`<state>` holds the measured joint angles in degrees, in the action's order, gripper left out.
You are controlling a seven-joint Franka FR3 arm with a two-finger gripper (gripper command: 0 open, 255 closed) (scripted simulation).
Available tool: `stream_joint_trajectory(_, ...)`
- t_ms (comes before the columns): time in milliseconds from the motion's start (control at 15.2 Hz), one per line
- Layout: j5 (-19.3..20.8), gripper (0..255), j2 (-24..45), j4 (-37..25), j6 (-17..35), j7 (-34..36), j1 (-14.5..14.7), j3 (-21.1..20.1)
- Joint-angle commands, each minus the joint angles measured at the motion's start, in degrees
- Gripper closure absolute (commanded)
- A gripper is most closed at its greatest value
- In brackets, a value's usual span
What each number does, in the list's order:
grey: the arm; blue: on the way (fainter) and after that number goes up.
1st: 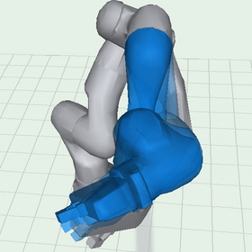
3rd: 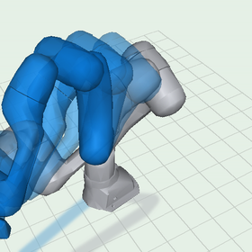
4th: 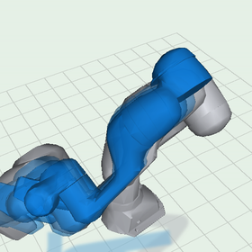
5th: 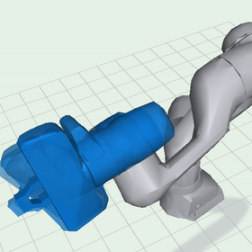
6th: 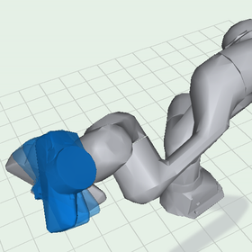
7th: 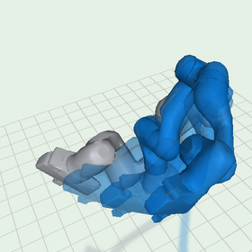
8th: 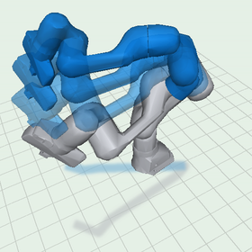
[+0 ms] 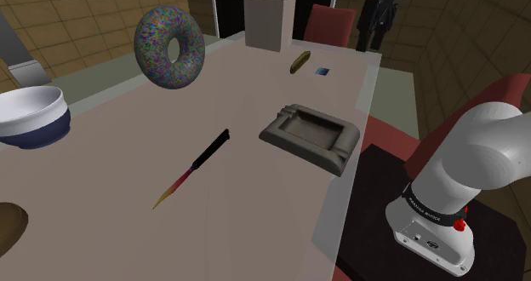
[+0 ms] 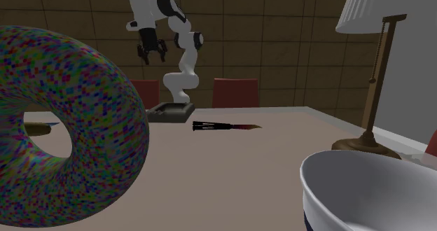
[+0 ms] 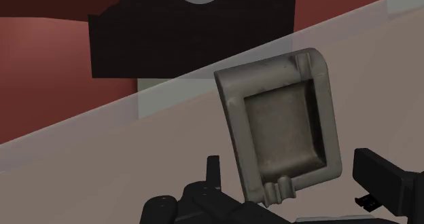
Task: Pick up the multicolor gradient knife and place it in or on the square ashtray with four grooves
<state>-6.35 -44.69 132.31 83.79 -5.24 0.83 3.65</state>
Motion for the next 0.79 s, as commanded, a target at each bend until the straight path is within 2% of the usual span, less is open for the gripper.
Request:
stream_joint_trajectory(0, 0.0, 0, 0.0, 0.0, 0.0, 0.0, 0.0, 0.0)
stream_joint_trajectory(396, -6.59, 0, -4.27, 6.52, 5.63, 17.74, -1.25, -11.04)
stream_joint_trajectory(726, -12.04, 0, -3.69, 8.54, 11.23, 32.41, -2.26, -21.09)
